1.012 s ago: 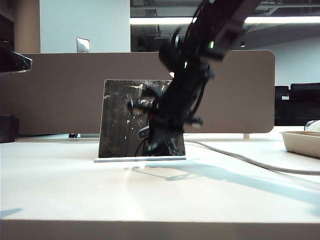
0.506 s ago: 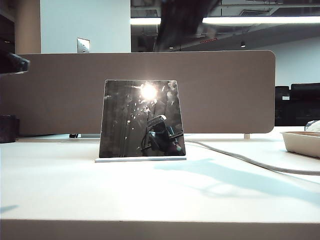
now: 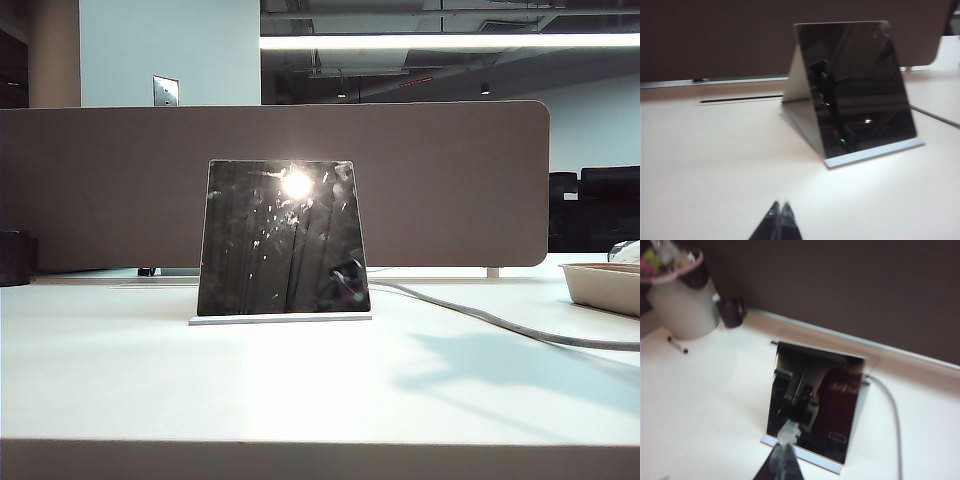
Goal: Push the base of the mirror on the table to move it forward for a short distance.
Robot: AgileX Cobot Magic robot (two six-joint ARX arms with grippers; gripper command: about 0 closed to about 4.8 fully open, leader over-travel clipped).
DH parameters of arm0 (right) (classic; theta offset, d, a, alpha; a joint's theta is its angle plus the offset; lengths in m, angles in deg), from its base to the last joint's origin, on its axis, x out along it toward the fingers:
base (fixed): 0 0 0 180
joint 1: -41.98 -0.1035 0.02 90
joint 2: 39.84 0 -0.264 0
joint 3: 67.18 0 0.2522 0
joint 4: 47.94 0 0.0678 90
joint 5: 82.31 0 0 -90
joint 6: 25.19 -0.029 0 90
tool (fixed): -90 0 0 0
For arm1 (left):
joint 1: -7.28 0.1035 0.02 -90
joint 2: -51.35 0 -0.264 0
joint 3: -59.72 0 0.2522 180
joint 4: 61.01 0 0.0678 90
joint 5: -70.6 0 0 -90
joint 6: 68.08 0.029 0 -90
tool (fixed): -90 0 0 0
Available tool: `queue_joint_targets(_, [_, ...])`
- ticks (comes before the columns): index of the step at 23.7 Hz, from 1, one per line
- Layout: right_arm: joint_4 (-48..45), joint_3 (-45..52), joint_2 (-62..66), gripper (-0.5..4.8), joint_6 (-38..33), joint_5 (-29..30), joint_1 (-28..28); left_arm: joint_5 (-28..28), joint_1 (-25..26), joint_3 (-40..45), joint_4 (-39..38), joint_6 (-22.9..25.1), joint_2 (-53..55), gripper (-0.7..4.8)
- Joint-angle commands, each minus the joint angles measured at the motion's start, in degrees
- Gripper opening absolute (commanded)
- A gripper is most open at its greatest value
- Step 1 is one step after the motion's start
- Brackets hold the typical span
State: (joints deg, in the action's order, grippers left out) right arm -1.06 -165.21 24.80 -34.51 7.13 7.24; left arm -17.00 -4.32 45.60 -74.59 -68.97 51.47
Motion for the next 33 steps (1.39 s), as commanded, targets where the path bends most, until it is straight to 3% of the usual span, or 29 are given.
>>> queue_joint_targets(1, [0.55, 2.95, -6.86, -0.06, -1.01, -3.96, -0.07, 0.2, 3.28, -0.07, 0.68, 0.24, 0.02, -0.01])
queue_joint_targets(8, [-4.13, 15.89, -23.54, -0.06, -0.94, -10.78, -0.04, 0.22, 7.76, -0.07, 0.66, 0.24, 0.04, -0.01])
queue_joint_targets(14, [-8.85, 28.76, -33.9, -0.06, -0.92, -17.44, 0.02, 0.26, 8.24, -0.07, 0.66, 0.24, 0.04, -0.01])
queue_joint_targets(24, [-17.94, 43.8, -41.16, -0.06, -0.94, -17.88, 0.02, 0.24, 8.28, -0.07, 0.66, 0.24, 0.04, -0.01])
queue_joint_targets(29, [-24.5, 48.96, -41.53, -0.06, -0.92, -22.23, 0.07, 0.26, 8.28, -0.07, 0.66, 0.24, 0.04, -0.01])
queue_joint_targets(33, [-26.97, 50.69, -41.55, -0.06, -0.92, -29.09, 0.09, 0.24, 8.28, -0.07, 0.66, 0.24, 0.04, -0.01])
